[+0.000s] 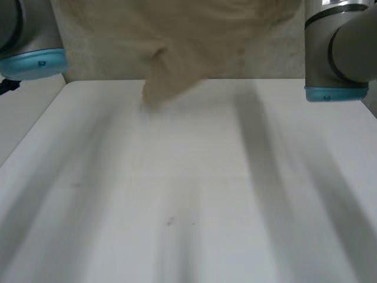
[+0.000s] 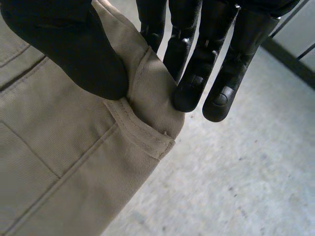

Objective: Fold the shorts.

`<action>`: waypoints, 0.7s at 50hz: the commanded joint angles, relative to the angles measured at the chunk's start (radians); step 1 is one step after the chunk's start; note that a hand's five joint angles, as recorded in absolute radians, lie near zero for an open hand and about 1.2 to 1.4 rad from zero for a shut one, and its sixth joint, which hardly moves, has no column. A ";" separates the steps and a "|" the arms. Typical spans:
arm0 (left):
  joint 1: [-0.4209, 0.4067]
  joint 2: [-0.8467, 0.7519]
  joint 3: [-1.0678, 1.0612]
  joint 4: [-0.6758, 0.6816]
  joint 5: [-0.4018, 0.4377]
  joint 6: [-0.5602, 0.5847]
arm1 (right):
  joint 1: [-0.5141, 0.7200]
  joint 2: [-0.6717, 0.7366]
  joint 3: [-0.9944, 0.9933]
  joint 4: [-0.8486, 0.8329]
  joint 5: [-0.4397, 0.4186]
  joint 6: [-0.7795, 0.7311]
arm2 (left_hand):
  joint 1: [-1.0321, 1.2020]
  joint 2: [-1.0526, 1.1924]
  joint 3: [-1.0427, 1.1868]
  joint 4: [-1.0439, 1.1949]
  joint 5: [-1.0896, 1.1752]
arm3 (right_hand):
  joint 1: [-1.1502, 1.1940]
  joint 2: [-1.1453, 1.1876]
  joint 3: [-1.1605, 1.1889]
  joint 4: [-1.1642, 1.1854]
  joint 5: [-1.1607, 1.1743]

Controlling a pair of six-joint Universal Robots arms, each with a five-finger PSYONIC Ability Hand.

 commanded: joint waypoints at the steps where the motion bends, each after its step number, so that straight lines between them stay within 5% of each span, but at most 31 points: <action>1: -0.007 0.125 -0.342 0.109 0.026 -0.005 | 0.001 -0.004 0.052 0.155 -0.010 0.008 | 0.274 0.197 0.204 0.193 0.270 | 0.425 0.222 0.202 0.204 0.228; 15: -0.006 -0.070 -0.764 0.080 0.058 -0.019 | 0.003 0.237 0.308 0.403 -0.131 -0.073 | 0.274 0.197 0.204 0.193 0.270 | 0.425 0.222 0.202 0.204 0.228; 20: -0.011 -0.164 -0.818 -0.087 0.058 -0.007 | 0.006 0.347 0.313 0.498 -0.109 -0.177 | 0.274 0.197 0.204 0.193 0.270 | 0.425 0.222 0.202 0.204 0.228; 29: 0.004 -0.029 -0.832 -0.463 0.073 -0.007 | -0.005 0.194 0.357 0.638 -0.077 -0.185 | 0.274 0.197 0.204 0.193 0.270 | 0.425 0.222 0.202 0.204 0.228; 35: 0.024 0.115 -0.885 -0.613 0.174 0.004 | -0.017 0.047 0.402 0.718 -0.079 -0.193 | 0.274 0.197 0.204 0.193 0.270 | 0.425 0.222 0.202 0.204 0.228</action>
